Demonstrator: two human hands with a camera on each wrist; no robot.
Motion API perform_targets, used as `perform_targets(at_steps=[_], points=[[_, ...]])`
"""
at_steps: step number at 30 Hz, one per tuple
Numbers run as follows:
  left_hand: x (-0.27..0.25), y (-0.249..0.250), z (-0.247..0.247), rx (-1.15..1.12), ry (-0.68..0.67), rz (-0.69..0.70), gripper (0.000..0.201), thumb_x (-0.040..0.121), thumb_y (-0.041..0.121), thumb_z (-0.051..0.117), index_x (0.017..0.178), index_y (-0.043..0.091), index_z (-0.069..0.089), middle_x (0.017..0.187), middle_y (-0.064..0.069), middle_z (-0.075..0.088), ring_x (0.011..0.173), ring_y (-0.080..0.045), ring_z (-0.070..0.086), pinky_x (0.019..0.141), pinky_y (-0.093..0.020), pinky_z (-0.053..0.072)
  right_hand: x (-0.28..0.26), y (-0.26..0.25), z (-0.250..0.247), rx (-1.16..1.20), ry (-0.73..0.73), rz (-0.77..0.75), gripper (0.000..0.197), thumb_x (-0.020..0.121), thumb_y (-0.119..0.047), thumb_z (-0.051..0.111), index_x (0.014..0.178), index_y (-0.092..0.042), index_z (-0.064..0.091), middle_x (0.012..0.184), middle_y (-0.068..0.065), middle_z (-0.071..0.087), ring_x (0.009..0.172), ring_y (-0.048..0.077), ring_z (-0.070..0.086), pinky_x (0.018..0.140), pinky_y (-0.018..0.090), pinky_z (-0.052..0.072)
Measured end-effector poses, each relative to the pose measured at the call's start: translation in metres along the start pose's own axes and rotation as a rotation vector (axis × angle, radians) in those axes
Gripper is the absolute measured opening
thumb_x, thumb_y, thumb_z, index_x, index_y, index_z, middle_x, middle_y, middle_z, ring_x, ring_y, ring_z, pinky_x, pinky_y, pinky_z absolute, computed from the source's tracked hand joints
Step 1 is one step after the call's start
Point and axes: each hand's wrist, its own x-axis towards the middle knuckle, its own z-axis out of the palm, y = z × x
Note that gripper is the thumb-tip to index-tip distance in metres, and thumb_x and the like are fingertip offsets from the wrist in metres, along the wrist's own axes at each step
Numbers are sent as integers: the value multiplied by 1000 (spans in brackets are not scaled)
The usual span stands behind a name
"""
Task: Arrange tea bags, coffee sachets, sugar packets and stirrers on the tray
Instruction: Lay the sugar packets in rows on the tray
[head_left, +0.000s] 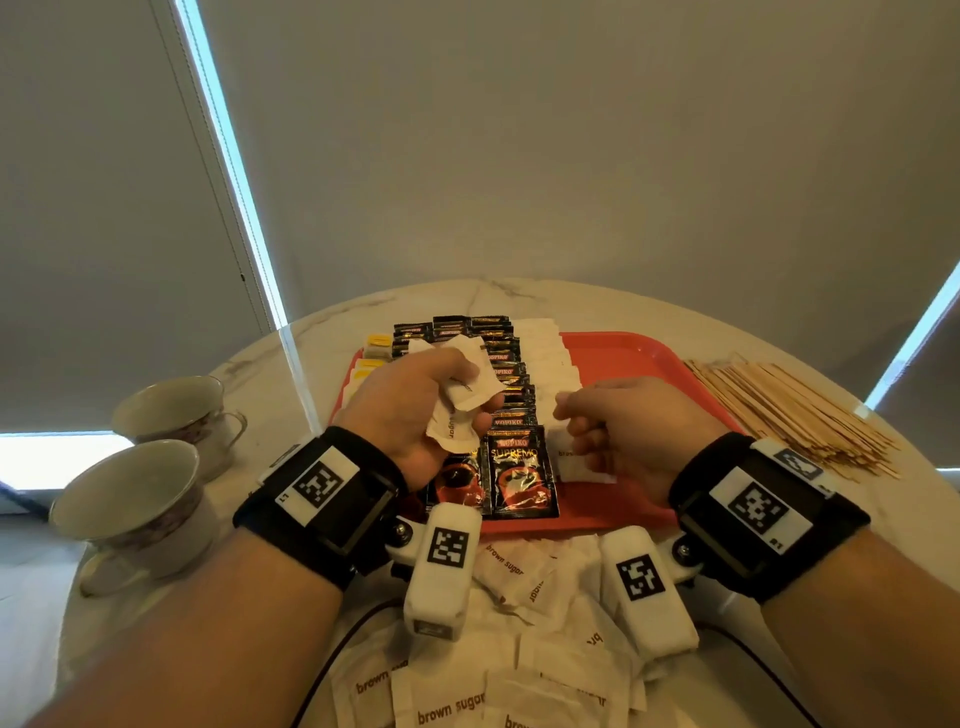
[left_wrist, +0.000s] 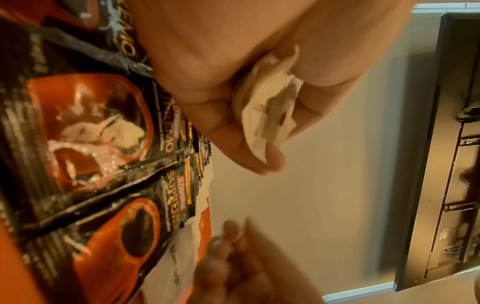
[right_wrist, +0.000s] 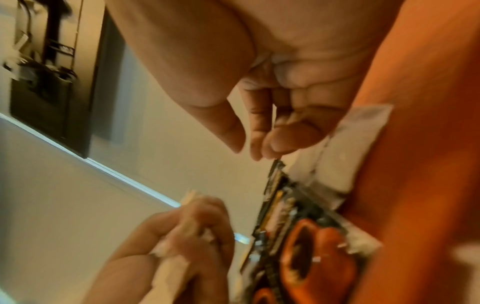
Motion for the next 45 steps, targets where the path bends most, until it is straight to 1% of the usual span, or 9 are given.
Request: perform_targets(at_steps=[4, 8, 13, 16, 20, 24, 31, 41, 45], points=[[0, -4, 3, 41, -50, 74, 32, 96, -7, 63, 121, 13, 60, 100, -17, 77, 75, -26, 79, 51, -32, 59, -5, -16, 16, 23, -111, -130, 29, 91, -35, 74, 98, -6, 71, 69, 2, 59, 59, 12, 54, 56, 26, 44], [4, -5, 1, 72, -22, 138, 37, 91, -5, 73, 121, 13, 61, 86, -9, 78, 73, -23, 77, 52, -34, 59, -3, -17, 26, -36, -129, -242, 44, 77, -41, 83, 100, -5, 71, 91, 22, 71, 73, 24, 62, 62, 31, 50], [5, -3, -2, 106, -46, 128, 35, 86, 5, 78, 118, 14, 66, 93, -13, 78, 72, -22, 75, 51, -29, 58, 3, -10, 25, 185, -145, -231, 18, 90, -19, 74, 96, -3, 67, 85, 12, 69, 70, 19, 61, 59, 28, 56], [5, -5, -1, 120, -49, 108, 37, 85, 4, 77, 119, 14, 66, 96, -14, 78, 71, -22, 75, 50, -28, 58, 4, -7, 24, 264, -162, -204, 13, 95, -18, 68, 98, -6, 66, 83, 10, 72, 67, 17, 63, 58, 29, 57], [4, -8, 0, 125, -30, 104, 41, 86, 6, 79, 124, 9, 64, 90, -13, 78, 68, -23, 76, 49, -28, 58, 2, -4, 23, 242, -193, -229, 20, 88, -13, 74, 101, -1, 68, 86, 13, 73, 67, 18, 64, 58, 27, 58], [2, -6, 1, 143, 6, 121, 12, 95, 15, 74, 104, 12, 66, 81, -10, 78, 65, -21, 75, 49, -30, 59, 4, -3, 22, 182, -147, -257, 11, 89, -8, 74, 97, -2, 70, 88, 15, 74, 66, 19, 62, 60, 28, 58], [2, -7, 2, 150, 28, 132, 20, 96, 11, 72, 114, 12, 66, 98, -15, 80, 76, -25, 77, 50, -29, 58, 2, -8, 15, 138, -52, -258, 7, 95, -10, 68, 100, -8, 72, 95, 8, 77, 78, 19, 72, 67, 31, 61], [-6, 12, -6, 33, 63, 92, 25, 92, 3, 65, 116, 7, 61, 87, -12, 69, 68, -20, 68, 56, -29, 55, -10, 1, -24, -53, 129, 24, 17, 91, 3, 62, 86, -11, 70, 79, 11, 71, 57, 16, 54, 43, 25, 42], [-17, 22, -1, -56, 31, 14, 16, 94, 5, 57, 110, 5, 59, 86, -13, 65, 61, -20, 63, 54, -26, 55, -14, 8, -33, -123, 170, 107, 13, 88, 2, 65, 82, -8, 72, 82, 16, 71, 59, 20, 50, 48, 28, 40]])
